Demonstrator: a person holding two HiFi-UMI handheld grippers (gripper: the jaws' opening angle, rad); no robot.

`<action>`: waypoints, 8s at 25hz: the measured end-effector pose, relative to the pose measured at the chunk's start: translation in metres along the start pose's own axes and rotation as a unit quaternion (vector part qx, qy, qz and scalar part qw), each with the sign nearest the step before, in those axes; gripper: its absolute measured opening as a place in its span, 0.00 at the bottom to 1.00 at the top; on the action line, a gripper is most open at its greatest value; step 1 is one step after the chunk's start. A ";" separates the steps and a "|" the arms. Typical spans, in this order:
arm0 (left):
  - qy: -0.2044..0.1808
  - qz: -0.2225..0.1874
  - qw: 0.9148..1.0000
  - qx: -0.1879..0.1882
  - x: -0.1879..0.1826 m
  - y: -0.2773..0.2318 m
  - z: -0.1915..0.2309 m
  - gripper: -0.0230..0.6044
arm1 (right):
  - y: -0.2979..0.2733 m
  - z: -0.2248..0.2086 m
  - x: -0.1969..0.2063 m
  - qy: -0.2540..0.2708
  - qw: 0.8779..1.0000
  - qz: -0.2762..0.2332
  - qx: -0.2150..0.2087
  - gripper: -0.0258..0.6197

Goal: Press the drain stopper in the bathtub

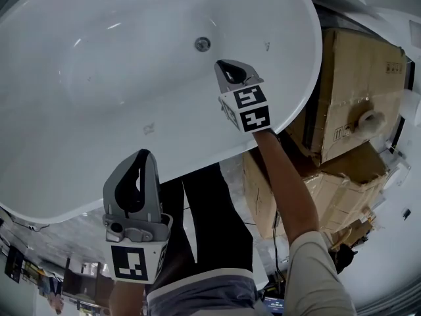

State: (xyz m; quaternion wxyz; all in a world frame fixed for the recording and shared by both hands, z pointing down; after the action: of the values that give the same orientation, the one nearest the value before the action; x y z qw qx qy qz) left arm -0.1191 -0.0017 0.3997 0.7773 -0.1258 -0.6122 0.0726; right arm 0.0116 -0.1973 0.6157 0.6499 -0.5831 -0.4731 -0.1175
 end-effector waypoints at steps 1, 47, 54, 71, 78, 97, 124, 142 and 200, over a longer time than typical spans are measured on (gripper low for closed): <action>0.003 0.009 1.000 0.001 0.004 -0.002 -0.002 0.04 | -0.006 -0.004 0.004 0.000 1.000 0.004 -0.001 0.04; 0.049 0.121 0.990 -0.055 0.178 -0.141 0.080 0.04 | -0.204 -0.047 0.133 0.000 0.997 0.078 0.001 0.04; 0.042 0.110 0.992 -0.054 0.188 -0.150 0.089 0.04 | -0.235 -0.064 0.158 0.002 0.994 0.109 0.018 0.04; 0.037 0.120 0.990 -0.063 0.210 -0.145 0.099 0.04 | -0.283 -0.077 0.213 0.014 0.986 0.158 0.043 0.04; 0.030 0.093 0.993 -0.073 0.210 -0.146 0.105 0.04 | -0.288 -0.077 0.222 0.009 0.984 0.172 0.047 0.04; 0.028 0.105 0.990 -0.087 0.213 -0.149 0.107 0.04 | -0.288 -0.081 0.224 -0.038 0.983 0.169 0.056 0.04; 0.016 0.037 0.998 -0.051 0.086 -0.101 0.055 0.04 | -0.155 -0.034 0.081 -0.105 0.991 0.066 0.059 0.04; 0.017 0.002 1.000 -0.014 -0.038 -0.033 -0.003 0.04 | 0.013 -0.009 -0.046 -0.139 0.988 -0.035 0.059 0.04; -0.017 -0.136 0.989 0.047 -0.353 0.157 -0.029 0.04 | 0.458 0.169 -0.386 -0.050 0.944 -0.325 0.040 0.04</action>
State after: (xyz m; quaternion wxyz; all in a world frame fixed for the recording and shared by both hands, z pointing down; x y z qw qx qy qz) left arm -0.1697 0.0509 0.0194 0.7745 -0.0034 -0.6326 -0.0031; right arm 0.0506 -0.0701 0.0082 0.5749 -0.3768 -0.6726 -0.2741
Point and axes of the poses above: the fingertips, and each gripper's own axes: y backward along the fingers, z to its left, x out of its underside, the point moved 7 cm from there along y, backward along the fingers, and after that the axes turned 13 degrees about -z, right-handed, at the moved point
